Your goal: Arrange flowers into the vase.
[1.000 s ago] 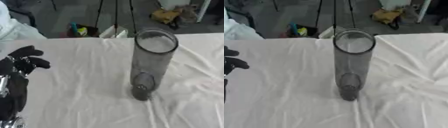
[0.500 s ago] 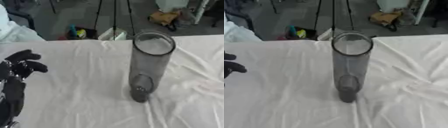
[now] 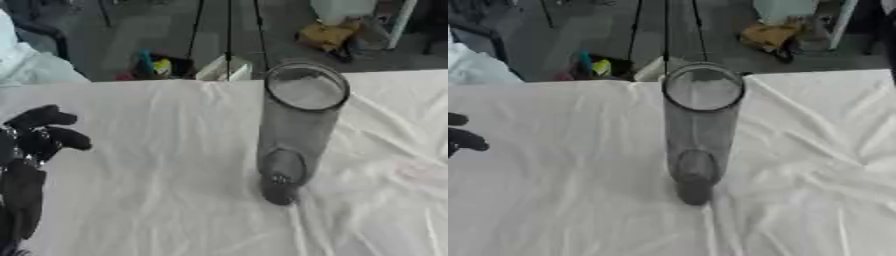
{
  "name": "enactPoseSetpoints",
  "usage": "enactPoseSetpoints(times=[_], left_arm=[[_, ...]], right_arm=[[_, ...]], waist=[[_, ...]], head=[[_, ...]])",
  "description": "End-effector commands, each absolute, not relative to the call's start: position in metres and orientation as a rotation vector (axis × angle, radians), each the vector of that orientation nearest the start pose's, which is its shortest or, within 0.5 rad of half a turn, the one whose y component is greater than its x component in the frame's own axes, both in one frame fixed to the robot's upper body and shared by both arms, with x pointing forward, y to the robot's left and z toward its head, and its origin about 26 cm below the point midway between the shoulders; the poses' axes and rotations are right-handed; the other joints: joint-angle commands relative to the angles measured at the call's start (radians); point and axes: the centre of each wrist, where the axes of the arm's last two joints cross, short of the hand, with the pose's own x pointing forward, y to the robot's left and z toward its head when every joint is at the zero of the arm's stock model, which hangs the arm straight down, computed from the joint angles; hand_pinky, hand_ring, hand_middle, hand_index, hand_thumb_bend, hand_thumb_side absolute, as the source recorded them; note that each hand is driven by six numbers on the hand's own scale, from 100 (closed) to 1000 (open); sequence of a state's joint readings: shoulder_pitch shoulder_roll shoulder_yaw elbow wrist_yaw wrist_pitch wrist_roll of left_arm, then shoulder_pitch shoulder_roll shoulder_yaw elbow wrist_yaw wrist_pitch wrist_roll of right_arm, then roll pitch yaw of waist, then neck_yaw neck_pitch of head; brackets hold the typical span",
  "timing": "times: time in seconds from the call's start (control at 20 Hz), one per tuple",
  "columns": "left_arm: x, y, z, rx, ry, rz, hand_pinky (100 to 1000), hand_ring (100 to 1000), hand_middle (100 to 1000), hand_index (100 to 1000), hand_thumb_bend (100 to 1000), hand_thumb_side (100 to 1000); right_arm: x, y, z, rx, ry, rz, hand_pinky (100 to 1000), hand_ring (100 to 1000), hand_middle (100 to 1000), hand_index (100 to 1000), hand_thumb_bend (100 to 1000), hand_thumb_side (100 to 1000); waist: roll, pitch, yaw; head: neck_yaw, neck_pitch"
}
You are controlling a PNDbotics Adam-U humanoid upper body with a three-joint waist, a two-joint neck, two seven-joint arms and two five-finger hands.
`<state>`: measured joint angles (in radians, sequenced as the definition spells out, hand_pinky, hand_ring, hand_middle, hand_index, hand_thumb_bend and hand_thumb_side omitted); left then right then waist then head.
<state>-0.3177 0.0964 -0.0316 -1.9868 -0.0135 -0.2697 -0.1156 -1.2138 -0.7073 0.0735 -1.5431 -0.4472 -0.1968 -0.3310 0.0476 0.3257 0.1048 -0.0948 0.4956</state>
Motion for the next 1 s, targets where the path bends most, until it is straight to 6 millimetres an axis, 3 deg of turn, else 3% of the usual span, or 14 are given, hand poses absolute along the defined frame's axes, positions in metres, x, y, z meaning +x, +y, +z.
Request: enactPoseSetpoints(times=[0.05,0.2,0.25,0.3,0.45,0.5,0.55,1.0], left_arm=[[0.301,0.213,0.192,-0.130,-2.557,-0.378,586,587,660,810,103,1000],[0.301,0.212,0.192,-0.133,-2.558,-0.378,586,587,660,810,103,1000],[0.301,0.212,0.192,-0.134,-2.557,-0.378,586,587,660,810,103,1000],[0.301,0.212,0.192,-0.136,-2.558,-0.378,586,587,660,810,103,1000],[0.301,0.211,0.192,-0.139,-2.560,-0.378,586,587,660,810,103,1000],[0.301,0.211,0.192,-0.140,-2.560,-0.378,587,587,660,810,100,1000],[0.302,0.211,0.193,-0.141,-2.561,-0.378,587,587,660,810,103,1000],[0.302,0.209,0.193,-0.146,-2.562,-0.377,586,587,660,809,104,1000]], right_arm=[[0.342,-0.250,0.471,-0.055,3.352,-0.121,100,100,100,263,100,585],[0.344,-0.246,0.466,-0.064,3.373,-0.164,100,100,100,262,100,587],[0.344,-0.245,0.464,-0.063,3.379,-0.183,100,100,100,262,100,531],[0.345,-0.243,0.463,-0.062,3.385,-0.204,100,100,100,261,100,589],[0.345,-0.238,0.458,-0.071,3.397,-0.233,100,100,100,261,100,591],[0.345,-0.237,0.457,-0.074,3.399,-0.245,100,100,100,261,100,530],[0.345,-0.235,0.455,-0.075,3.402,-0.262,100,100,100,261,100,592],[0.348,-0.227,0.442,-0.072,3.422,-0.358,100,100,100,260,100,597]], waist=[[-0.002,-0.036,0.004],[-0.002,-0.035,0.007],[-0.002,-0.035,0.008],[-0.002,-0.034,0.008],[-0.002,-0.031,0.009],[-0.002,-0.030,0.009],[-0.002,-0.029,0.009],[-0.005,-0.019,0.014]], head=[[0.000,0.001],[0.002,-0.004],[0.004,-0.008],[0.005,-0.013],[0.006,-0.026],[0.007,-0.030],[0.008,-0.034],[0.015,-0.051]])
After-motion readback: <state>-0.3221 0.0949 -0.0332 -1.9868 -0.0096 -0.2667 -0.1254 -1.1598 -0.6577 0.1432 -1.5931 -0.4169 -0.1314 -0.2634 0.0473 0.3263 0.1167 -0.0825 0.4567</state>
